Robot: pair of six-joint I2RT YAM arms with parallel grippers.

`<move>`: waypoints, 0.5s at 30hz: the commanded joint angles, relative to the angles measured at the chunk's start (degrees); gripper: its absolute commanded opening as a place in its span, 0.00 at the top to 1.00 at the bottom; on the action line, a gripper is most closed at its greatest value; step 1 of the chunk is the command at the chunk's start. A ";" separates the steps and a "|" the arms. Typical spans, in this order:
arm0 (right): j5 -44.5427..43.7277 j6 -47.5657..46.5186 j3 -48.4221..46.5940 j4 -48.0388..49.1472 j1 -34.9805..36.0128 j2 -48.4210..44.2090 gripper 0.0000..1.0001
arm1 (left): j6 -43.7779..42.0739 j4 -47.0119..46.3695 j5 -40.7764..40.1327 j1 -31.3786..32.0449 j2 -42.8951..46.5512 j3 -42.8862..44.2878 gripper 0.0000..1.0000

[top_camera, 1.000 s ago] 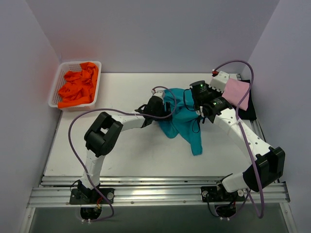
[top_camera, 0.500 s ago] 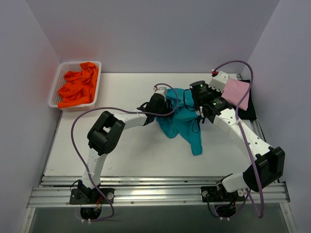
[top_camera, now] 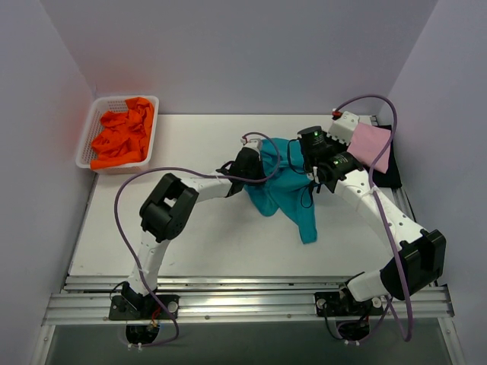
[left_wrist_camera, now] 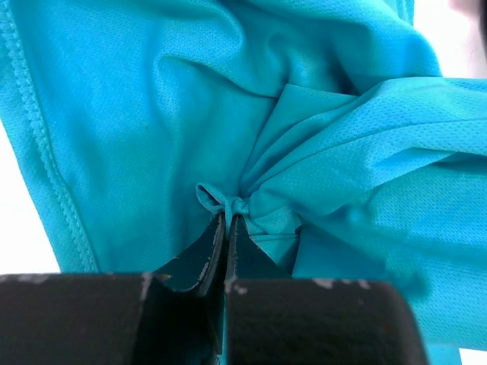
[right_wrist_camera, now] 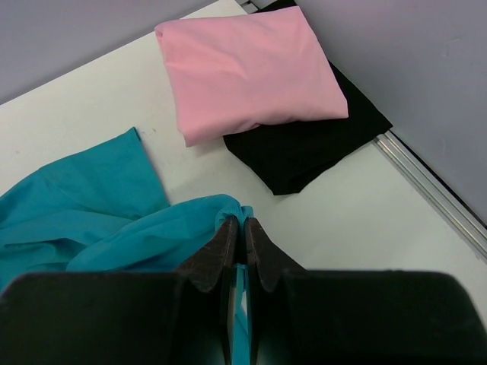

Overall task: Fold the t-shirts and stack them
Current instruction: Flatten out the tshirt

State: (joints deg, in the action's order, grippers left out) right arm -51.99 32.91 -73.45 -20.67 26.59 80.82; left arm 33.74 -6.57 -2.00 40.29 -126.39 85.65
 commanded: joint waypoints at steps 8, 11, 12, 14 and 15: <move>-0.92 -0.12 0.50 0.36 -0.31 0.66 1.00 | -6.74 10.95 -7.22 -0.21 18.62 -1.27 0.98; -1.01 -0.12 -0.02 -0.25 -0.22 -0.13 1.00 | -9.30 17.35 -8.98 -0.48 25.30 -1.54 0.98; -0.84 -0.04 -0.11 -0.43 -0.31 -0.57 1.00 | -9.91 18.42 -9.25 -0.57 28.36 -1.62 0.98; -0.66 0.40 -0.64 -1.39 -0.31 -1.10 1.00 | -11.32 20.27 -11.00 -0.48 31.54 -1.88 0.98; -0.31 0.58 -1.16 -1.66 -0.22 -1.80 1.00 | -11.76 21.58 -11.27 -0.48 32.95 -2.41 0.98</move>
State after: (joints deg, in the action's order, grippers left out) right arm -51.51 32.95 -73.41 -20.60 26.61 81.36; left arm 25.74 9.78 -9.96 40.05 -98.96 83.59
